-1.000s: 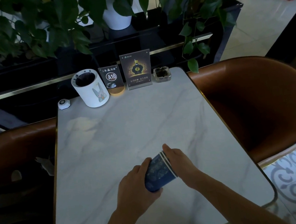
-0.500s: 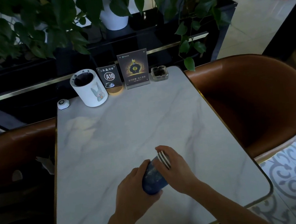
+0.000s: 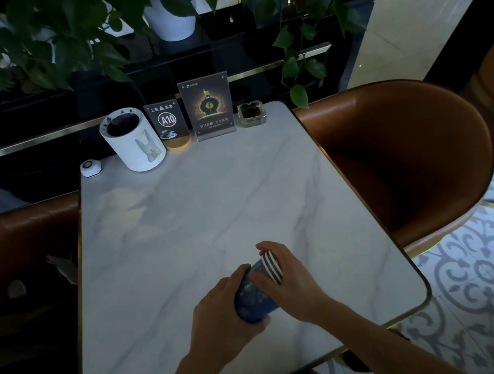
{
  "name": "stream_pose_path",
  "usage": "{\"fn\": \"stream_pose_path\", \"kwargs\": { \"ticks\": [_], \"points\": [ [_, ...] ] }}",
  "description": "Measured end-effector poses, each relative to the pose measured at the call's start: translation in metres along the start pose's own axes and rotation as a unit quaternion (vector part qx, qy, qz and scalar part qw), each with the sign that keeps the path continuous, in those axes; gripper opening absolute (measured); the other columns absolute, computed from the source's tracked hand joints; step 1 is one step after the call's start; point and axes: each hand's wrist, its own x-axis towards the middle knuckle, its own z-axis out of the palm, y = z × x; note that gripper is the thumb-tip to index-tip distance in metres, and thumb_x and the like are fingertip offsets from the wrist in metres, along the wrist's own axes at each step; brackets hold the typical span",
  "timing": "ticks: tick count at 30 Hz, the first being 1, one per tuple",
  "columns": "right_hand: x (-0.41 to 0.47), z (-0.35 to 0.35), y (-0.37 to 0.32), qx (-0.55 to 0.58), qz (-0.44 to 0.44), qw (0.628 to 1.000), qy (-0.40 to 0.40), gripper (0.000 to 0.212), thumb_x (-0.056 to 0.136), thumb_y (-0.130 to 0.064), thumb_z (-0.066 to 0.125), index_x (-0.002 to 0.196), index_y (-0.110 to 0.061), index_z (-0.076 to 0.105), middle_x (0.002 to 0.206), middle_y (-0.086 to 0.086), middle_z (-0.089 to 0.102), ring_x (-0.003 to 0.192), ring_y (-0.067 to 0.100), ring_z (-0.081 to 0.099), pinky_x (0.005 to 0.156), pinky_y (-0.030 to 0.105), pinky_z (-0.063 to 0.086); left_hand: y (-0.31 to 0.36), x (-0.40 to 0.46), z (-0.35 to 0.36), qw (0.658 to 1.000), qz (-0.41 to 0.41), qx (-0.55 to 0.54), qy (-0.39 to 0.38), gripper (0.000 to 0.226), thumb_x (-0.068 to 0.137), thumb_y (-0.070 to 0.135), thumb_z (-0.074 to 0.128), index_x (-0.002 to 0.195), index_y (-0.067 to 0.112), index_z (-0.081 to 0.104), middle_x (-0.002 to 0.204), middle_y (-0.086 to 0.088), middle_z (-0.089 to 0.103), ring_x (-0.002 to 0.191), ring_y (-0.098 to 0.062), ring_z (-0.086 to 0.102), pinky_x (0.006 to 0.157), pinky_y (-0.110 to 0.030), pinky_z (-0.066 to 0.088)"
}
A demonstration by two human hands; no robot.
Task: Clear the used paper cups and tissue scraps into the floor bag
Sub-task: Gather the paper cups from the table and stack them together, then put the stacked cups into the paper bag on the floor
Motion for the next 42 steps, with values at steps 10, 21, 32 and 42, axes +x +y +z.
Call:
{"fn": "stream_pose_path", "kwargs": {
  "ticks": [10,21,32,42],
  "points": [
    [-0.018,-0.022,0.030,0.058,0.018,0.998,0.019,0.038,0.077,-0.044,0.067,0.113,-0.035,0.057,0.106,-0.012,0.064,0.094,0.002,0.062,0.079,0.018,0.051,0.004,-0.023,0.022,0.995,-0.068,-0.056,-0.040,0.106,0.047,0.083,0.069,0.139,0.039,0.039,0.118,0.028,0.053,0.105,-0.002,0.060,0.090,-0.023,0.050],
    [-0.089,-0.031,0.043,0.106,0.058,0.992,0.028,0.057,0.077,-0.063,0.050,0.126,-0.034,0.051,0.119,-0.016,0.060,0.109,0.007,0.060,0.075,0.008,0.051,-0.020,-0.092,0.035,0.950,-0.124,-0.283,0.047,0.059,0.054,0.025,0.094,0.104,0.026,0.064,0.088,0.003,0.071,0.073,-0.010,0.070,0.055,-0.022,0.056],
    [-0.229,-0.006,0.054,-0.044,0.051,0.994,0.086,0.015,0.092,-0.027,0.056,0.089,-0.042,0.054,0.083,-0.013,0.062,0.081,-0.005,0.061,0.063,0.006,0.047,-0.028,-0.191,0.088,0.927,-0.130,-0.347,0.054,0.052,0.062,0.011,0.091,0.102,0.023,0.060,0.087,-0.006,0.068,0.069,-0.019,0.070,0.054,-0.030,0.060],
    [-0.315,-0.019,0.099,-0.072,0.168,0.974,0.136,0.009,0.093,-0.020,0.057,0.097,-0.027,0.060,0.082,-0.003,0.064,0.064,0.004,0.062,0.054,0.013,0.049,-0.001,-0.225,0.135,0.915,-0.156,-0.373,0.010,0.040,0.076,0.009,0.081,0.110,0.006,0.059,0.096,-0.008,0.067,0.078,-0.017,0.069,0.053,-0.016,0.054]
  ]
}}
